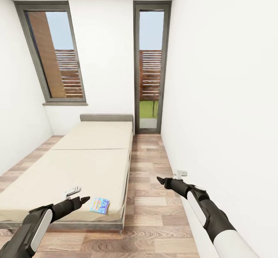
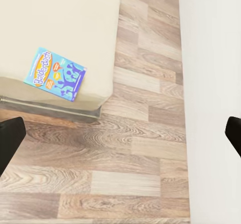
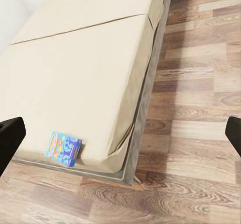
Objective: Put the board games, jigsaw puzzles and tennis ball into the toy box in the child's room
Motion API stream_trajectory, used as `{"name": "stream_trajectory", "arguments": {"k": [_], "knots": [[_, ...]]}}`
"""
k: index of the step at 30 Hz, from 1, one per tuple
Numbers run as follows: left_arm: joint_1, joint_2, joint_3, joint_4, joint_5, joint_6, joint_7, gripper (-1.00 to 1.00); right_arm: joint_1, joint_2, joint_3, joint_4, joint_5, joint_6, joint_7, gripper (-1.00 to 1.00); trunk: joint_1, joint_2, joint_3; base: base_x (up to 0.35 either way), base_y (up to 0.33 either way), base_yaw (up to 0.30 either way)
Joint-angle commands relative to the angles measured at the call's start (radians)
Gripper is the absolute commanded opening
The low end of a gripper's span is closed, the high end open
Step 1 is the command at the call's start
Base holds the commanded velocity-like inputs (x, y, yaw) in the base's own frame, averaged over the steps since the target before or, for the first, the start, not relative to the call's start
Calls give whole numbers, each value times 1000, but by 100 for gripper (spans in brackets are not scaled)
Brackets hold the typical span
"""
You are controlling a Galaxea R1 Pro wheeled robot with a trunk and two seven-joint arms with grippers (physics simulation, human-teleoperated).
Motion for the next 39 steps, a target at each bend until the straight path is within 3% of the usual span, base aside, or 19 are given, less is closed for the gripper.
{"name": "stream_trajectory", "arguments": {"k": [1, 39], "knots": [[0, 0, 2, 0, 3, 7, -3, 100, 0, -1, 2, -1, -6, 5, -1, 100, 1, -1, 0, 147, 110, 0], [0, 0, 2, -2, 5, 7, -4, 100, 0, -4, 0, -4, -8, 5, 2, 100, 1, -1, 0, 28, 18, 0]]}}
